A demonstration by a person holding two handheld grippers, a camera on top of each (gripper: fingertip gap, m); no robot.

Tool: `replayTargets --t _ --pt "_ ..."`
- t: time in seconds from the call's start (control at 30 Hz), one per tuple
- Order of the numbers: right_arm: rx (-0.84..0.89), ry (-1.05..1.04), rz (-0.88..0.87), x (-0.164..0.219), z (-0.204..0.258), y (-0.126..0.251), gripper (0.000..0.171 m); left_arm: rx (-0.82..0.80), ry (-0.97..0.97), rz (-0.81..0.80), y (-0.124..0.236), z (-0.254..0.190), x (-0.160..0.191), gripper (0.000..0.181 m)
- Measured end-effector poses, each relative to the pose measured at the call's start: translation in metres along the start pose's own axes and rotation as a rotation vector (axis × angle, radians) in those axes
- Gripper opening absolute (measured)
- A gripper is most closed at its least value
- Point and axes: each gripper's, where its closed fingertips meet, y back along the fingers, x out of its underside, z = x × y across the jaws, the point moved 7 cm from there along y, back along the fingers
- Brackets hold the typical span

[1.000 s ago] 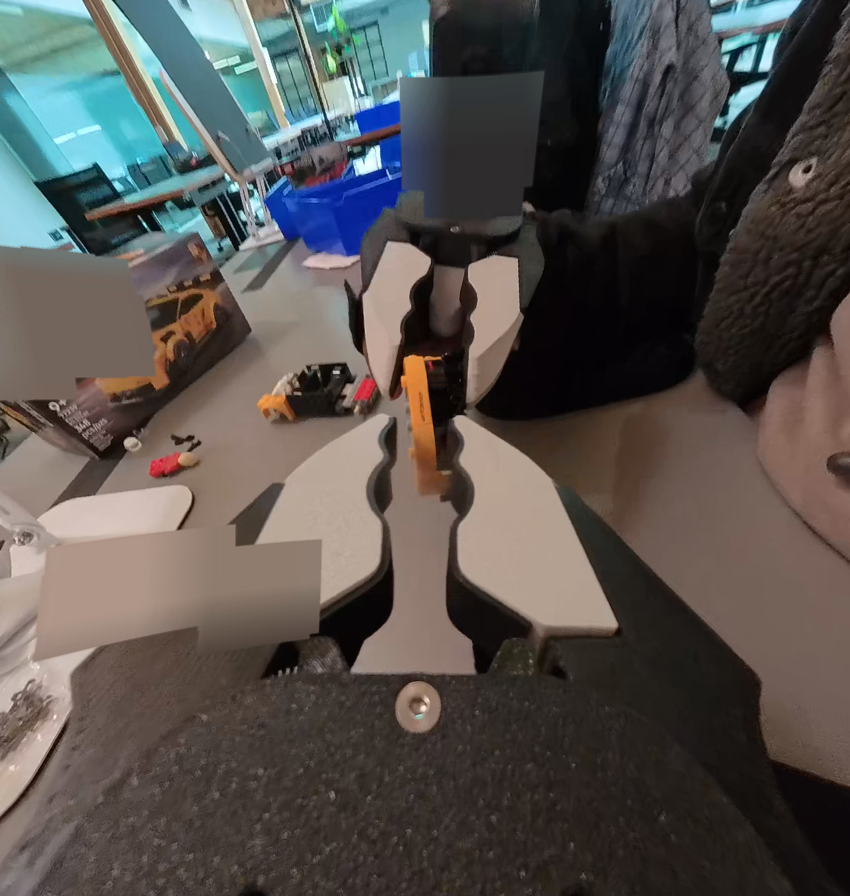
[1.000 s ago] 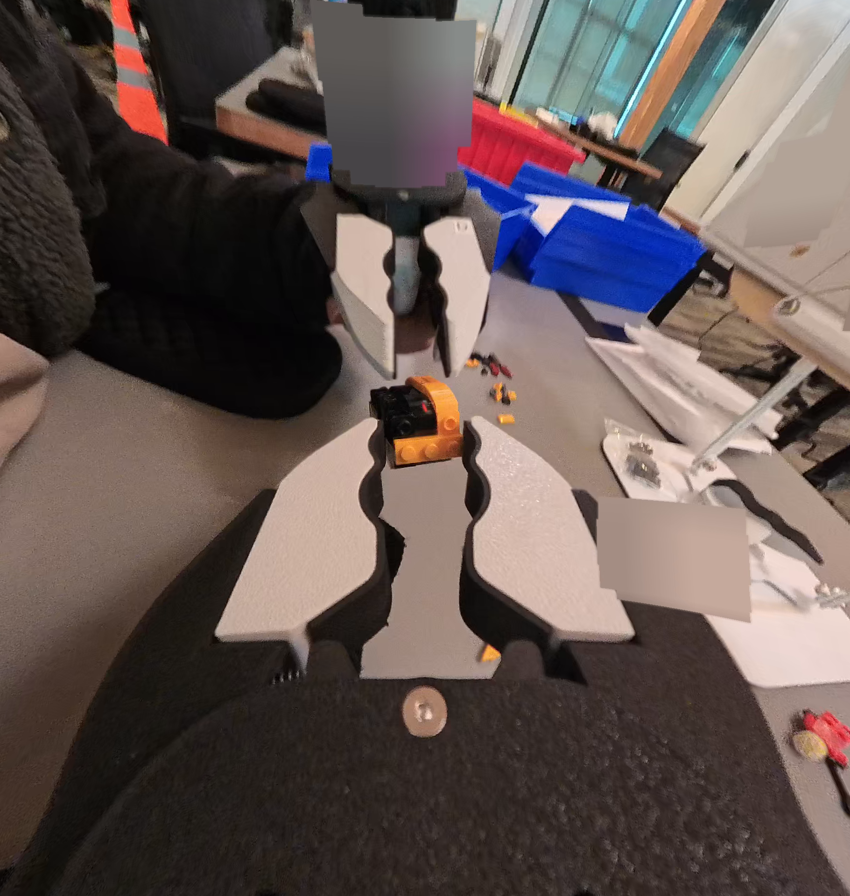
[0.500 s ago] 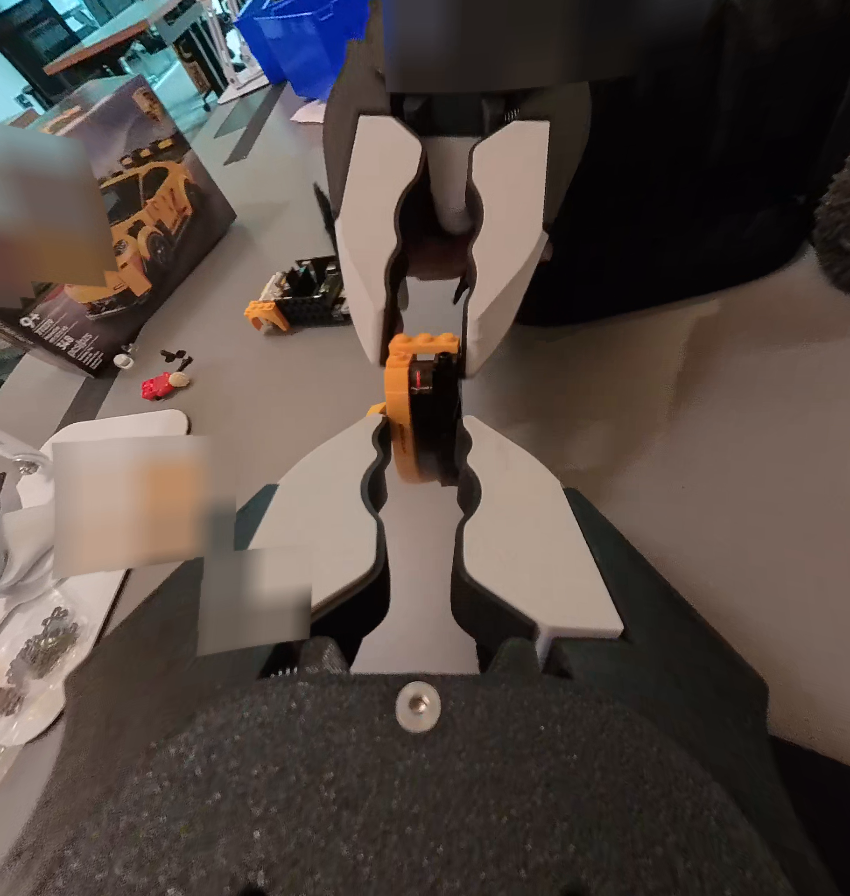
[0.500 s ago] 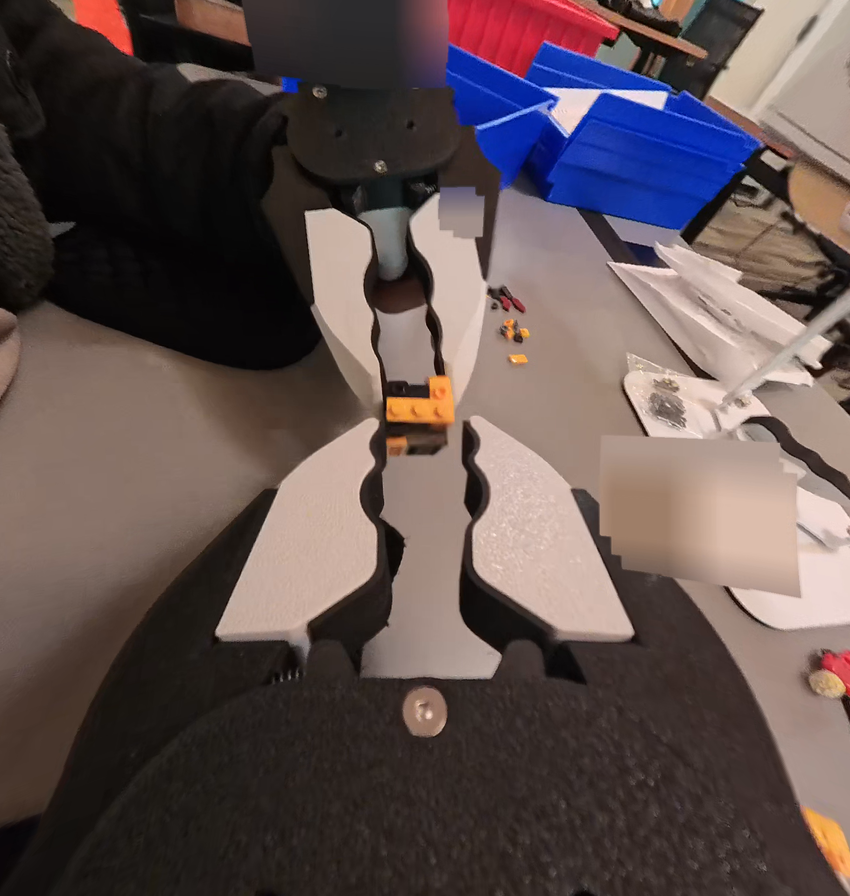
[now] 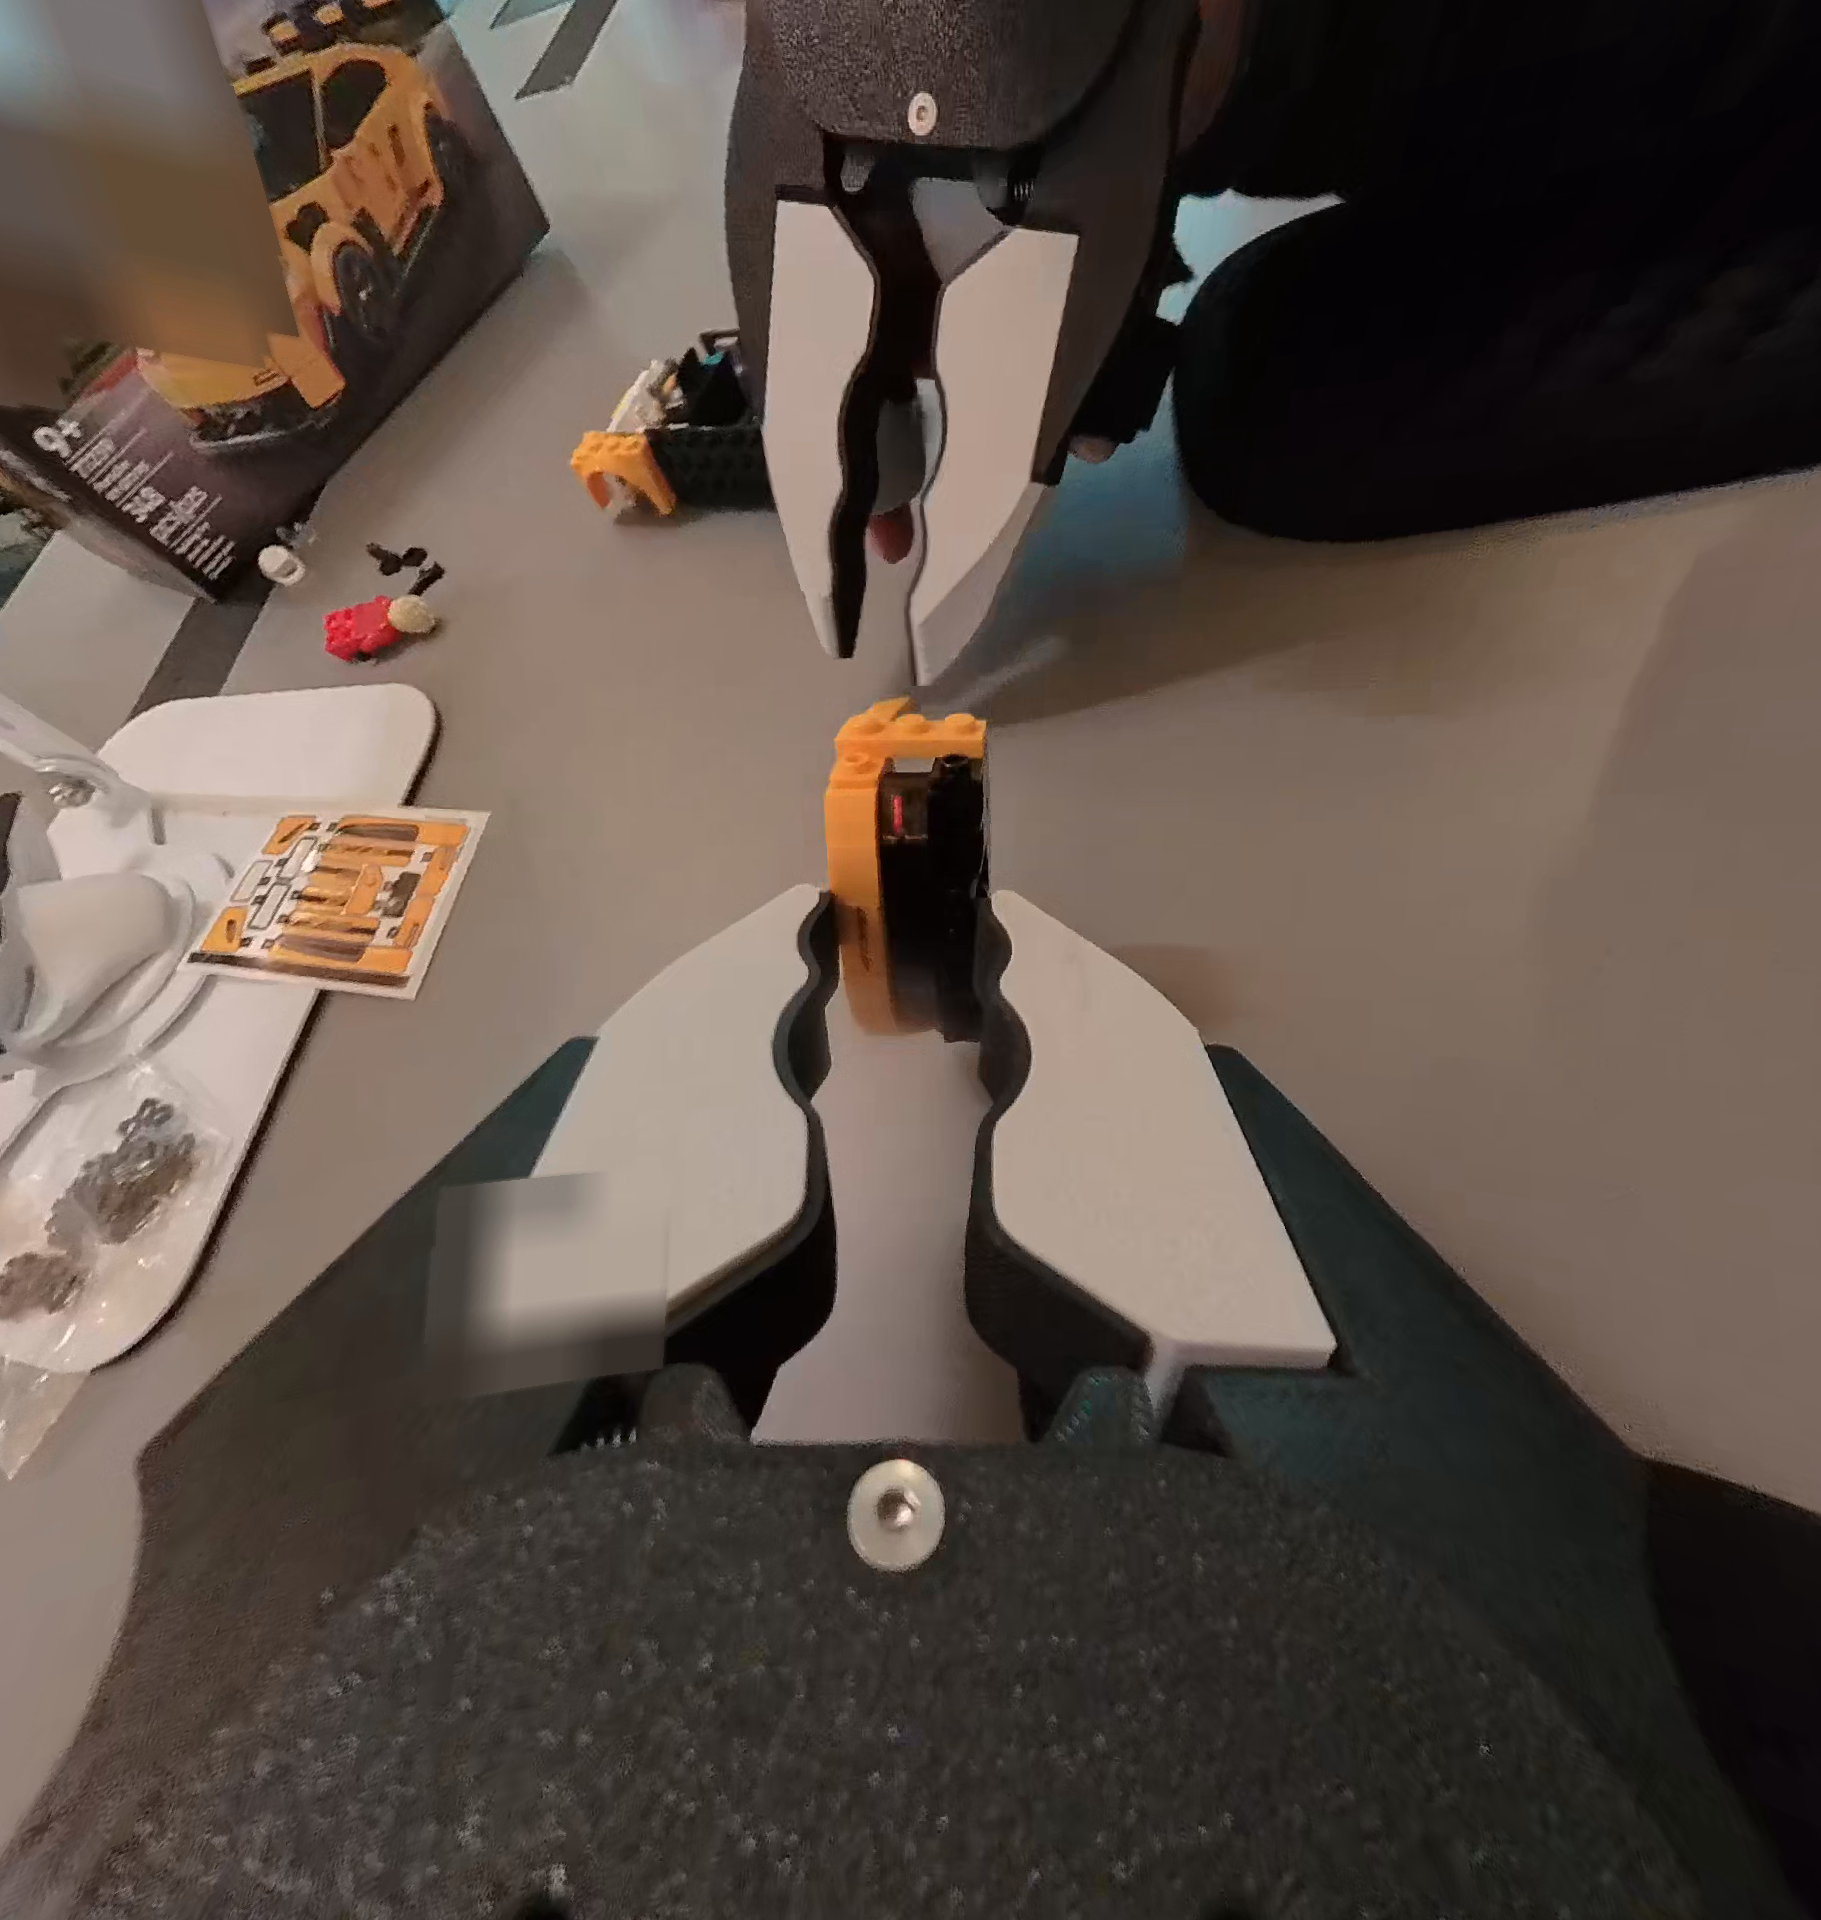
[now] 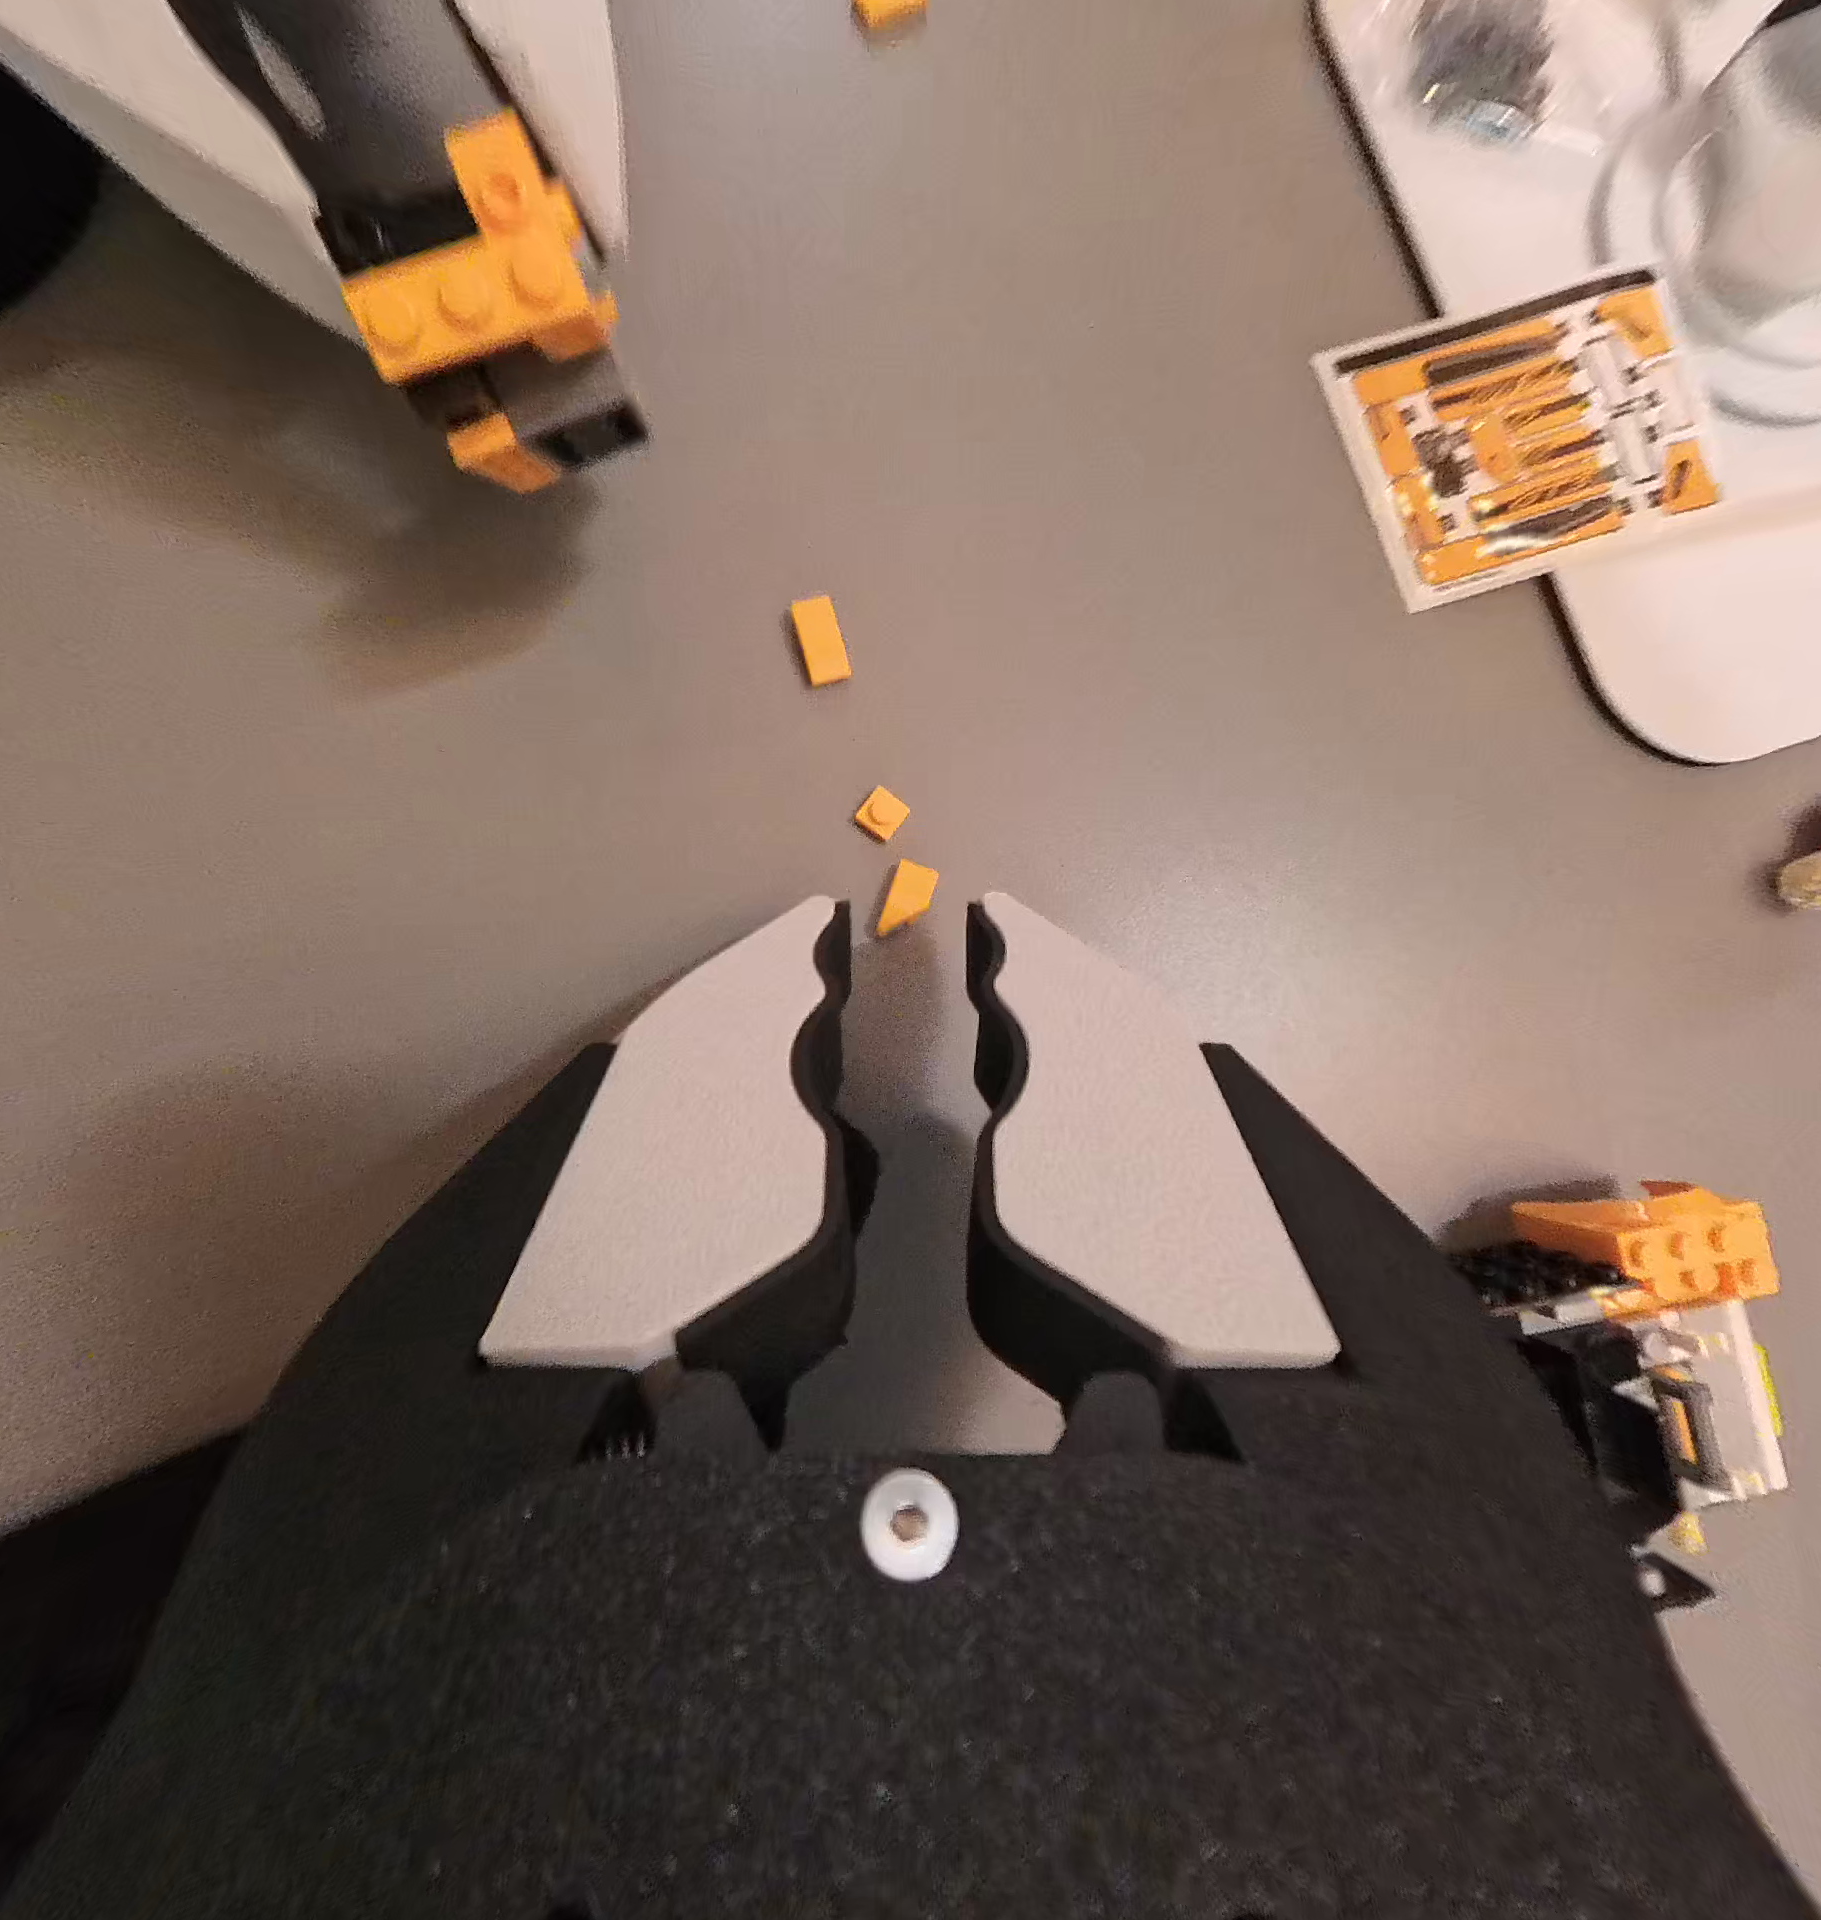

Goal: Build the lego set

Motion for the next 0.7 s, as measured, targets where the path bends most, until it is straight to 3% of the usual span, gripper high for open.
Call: replayTargets --t 0.27,0.5,0.57,0.7 --pt "-0.103 0.117 0.048 -0.03 0.006 -0.022 0.021 -0.082 0.106 -0.058 0.027 0.019 0.018 0.024" --pt "-0.16 0.167 0.108 -0.045 0.006 -0.046 0.017 -0.043 0.111 -0.081 0.024 0.015 0.019 0.024" --pt "-0.174 0.162 0.108 -0.046 0.006 -0.048 0.008 -0.037 0.116 -0.082 0.024 0.015 0.02 0.024" --pt "-0.173 0.177 0.069 -0.045 0.007 -0.043 0.008 -0.034 0.104 -0.077 0.023 0.013 0.02 0.024"
